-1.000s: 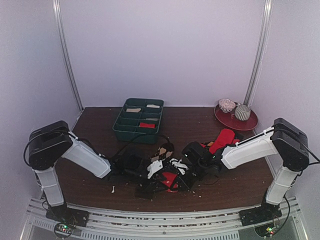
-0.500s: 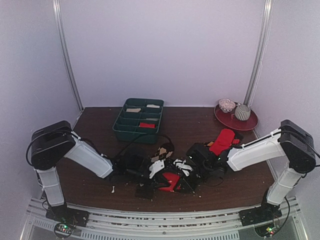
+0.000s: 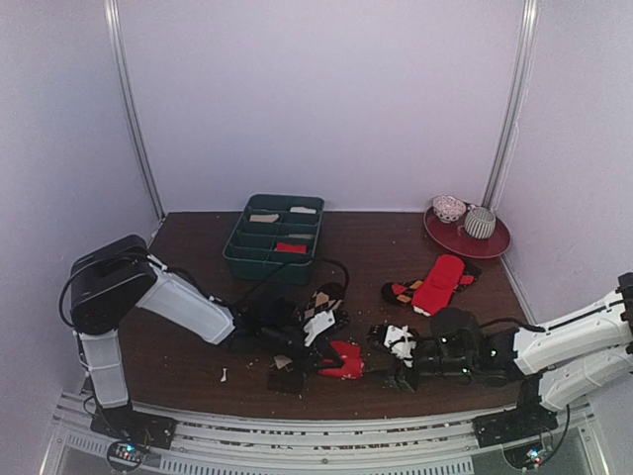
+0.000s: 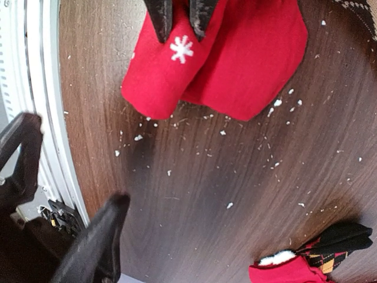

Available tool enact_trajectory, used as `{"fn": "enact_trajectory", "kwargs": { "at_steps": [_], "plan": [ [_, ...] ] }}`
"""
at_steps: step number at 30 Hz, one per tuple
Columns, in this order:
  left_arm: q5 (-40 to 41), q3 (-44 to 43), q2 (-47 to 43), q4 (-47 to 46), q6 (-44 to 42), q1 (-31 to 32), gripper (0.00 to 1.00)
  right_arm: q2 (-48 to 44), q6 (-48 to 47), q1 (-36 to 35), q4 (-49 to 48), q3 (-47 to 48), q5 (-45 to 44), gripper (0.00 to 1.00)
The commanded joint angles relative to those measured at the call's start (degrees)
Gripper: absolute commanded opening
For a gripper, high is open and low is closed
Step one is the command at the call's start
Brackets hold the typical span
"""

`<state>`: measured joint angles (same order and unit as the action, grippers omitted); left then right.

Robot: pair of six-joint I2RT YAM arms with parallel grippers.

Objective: Roll the socks
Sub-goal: Roll the sock at the center of the board.

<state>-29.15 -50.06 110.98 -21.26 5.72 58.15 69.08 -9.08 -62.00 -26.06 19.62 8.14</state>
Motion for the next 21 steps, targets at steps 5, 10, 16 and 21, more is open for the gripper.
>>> {"fn": "enact_trajectory", "kwargs": {
  "at_steps": [5, 10, 16, 21],
  "plan": [
    [0.46, 1.69, 4.16, 16.23, 1.3, 0.3, 0.0, 8.77, -8.76, -2.52, -6.87, 2.61, -1.65, 0.6],
    [0.17, 1.05, 4.24, 17.53, 0.58, 0.3, 0.0, 13.27, -9.48, -4.33, -7.74, 4.28, -2.59, 0.6],
    [-0.4, 1.18, 4.2, 17.83, 0.29, 0.3, 0.0, 17.8, -9.03, -4.62, -7.84, 5.26, -5.82, 0.59],
    [-0.71, 1.52, 4.16, 17.77, 0.09, 0.3, 0.0, 21.44, -7.27, -4.35, -10.86, 4.82, -11.5, 0.59]
  ]
}}
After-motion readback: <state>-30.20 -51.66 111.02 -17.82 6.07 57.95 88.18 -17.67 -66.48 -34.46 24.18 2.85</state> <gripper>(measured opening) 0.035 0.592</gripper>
